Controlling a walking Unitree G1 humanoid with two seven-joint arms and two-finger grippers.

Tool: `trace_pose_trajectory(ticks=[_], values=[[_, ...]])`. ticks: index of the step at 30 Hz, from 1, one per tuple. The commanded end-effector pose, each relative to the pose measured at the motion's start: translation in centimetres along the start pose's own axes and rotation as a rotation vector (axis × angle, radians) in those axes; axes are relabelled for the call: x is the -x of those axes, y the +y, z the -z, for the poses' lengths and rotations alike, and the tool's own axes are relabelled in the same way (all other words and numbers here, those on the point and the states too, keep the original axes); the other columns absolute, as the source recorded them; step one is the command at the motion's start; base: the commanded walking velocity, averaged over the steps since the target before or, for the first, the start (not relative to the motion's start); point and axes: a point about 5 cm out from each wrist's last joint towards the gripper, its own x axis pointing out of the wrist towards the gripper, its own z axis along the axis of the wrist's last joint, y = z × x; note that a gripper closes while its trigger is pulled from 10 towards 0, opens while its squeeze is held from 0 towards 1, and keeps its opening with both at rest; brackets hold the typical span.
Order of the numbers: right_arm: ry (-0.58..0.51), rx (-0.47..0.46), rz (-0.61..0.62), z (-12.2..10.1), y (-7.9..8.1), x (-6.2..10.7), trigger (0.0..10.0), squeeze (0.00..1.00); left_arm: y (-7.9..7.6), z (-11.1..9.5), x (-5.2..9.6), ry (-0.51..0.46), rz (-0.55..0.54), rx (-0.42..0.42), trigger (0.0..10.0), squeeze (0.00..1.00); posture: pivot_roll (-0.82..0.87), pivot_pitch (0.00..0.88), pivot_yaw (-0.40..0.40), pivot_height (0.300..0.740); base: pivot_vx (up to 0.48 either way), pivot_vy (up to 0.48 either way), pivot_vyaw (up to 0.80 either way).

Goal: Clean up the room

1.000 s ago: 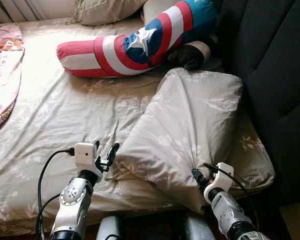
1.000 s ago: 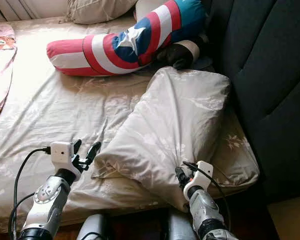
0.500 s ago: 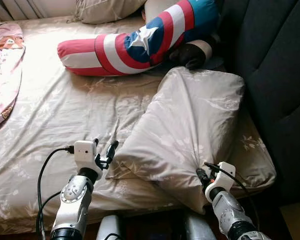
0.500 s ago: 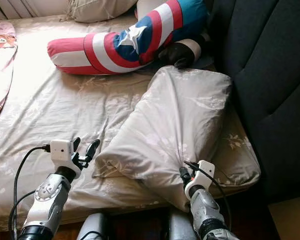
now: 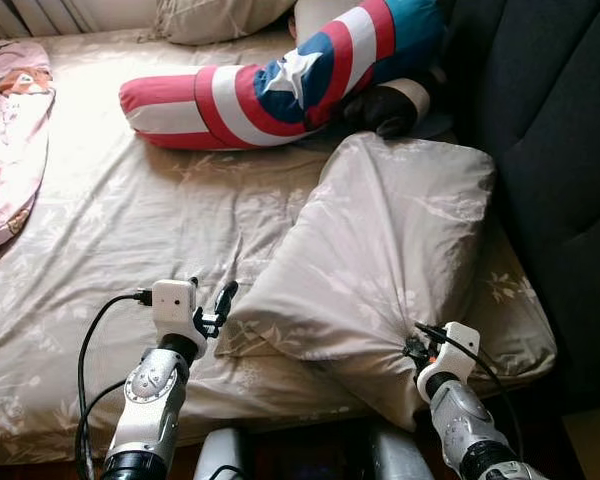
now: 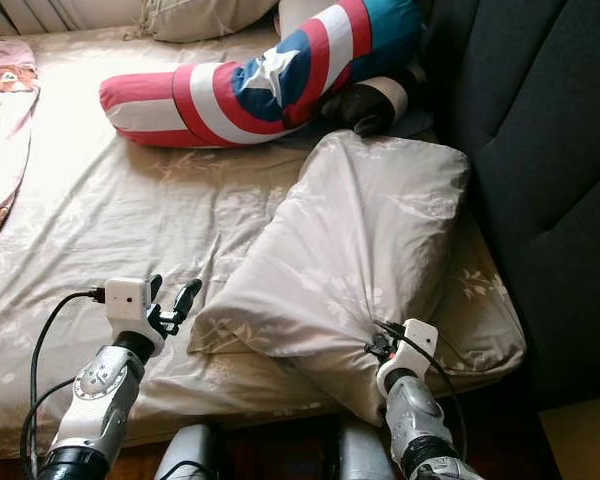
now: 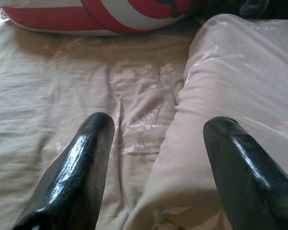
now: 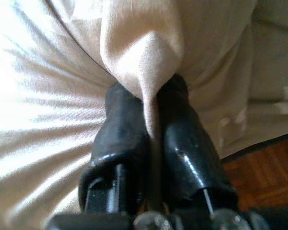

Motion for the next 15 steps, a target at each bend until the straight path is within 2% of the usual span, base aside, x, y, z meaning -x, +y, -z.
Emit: trace_pose_trajectory(ticks=[1,3,5,6,7,9,15], values=[[-0.074,0.013,0.164,-1.7,-3.7,0.5,0.0,0.00,-0.1,0.6,0.1,0.023,0.000,-0.002,10.0,0.00,-0.02,0.206,0.010,0.646,0.000,0.000,0.00],[-0.112,0.014,0.210,-2.6,-4.6,0.6,0.0,0.00,-0.1,0.7,0.1,0.021,-0.003,-0.003,10.0,0.00,-0.02,0.198,0.006,0.646,0.000,0.000,0.00],[-0.160,-0.024,0.276,-3.9,-6.0,0.9,0.0,0.00,-0.1,0.7,0.1,0.020,-0.004,-0.004,10.0,0.00,-0.03,0.194,0.003,0.646,0.000,0.000,0.00],[-0.213,-0.025,0.324,-5.3,-7.3,1.3,0.0,0.00,-0.1,0.7,0.0,0.019,-0.005,-0.004,10.0,0.00,-0.03,0.188,0.001,0.646,0.000,0.000,0.00],[-0.213,-0.025,0.324,-5.3,-7.3,1.3,0.0,0.00,-0.1,0.7,0.0,0.019,-0.005,-0.004,10.0,0.00,-0.03,0.188,0.001,0.646,0.000,0.000,0.00],[-0.273,-0.005,0.383,-7.3,-8.8,2.0,0.0,0.00,-0.1,0.8,0.0,0.018,-0.006,-0.003,10.0,0.00,-0.03,0.186,-0.001,0.646,0.000,0.000,0.00],[-0.388,0.030,0.642,-13.4,-14.8,4.8,0.0,0.00,-0.1,0.8,-0.1,0.015,-0.008,-0.003,10.0,0.00,-0.05,0.187,-0.006,0.646,0.000,0.000,0.00]])
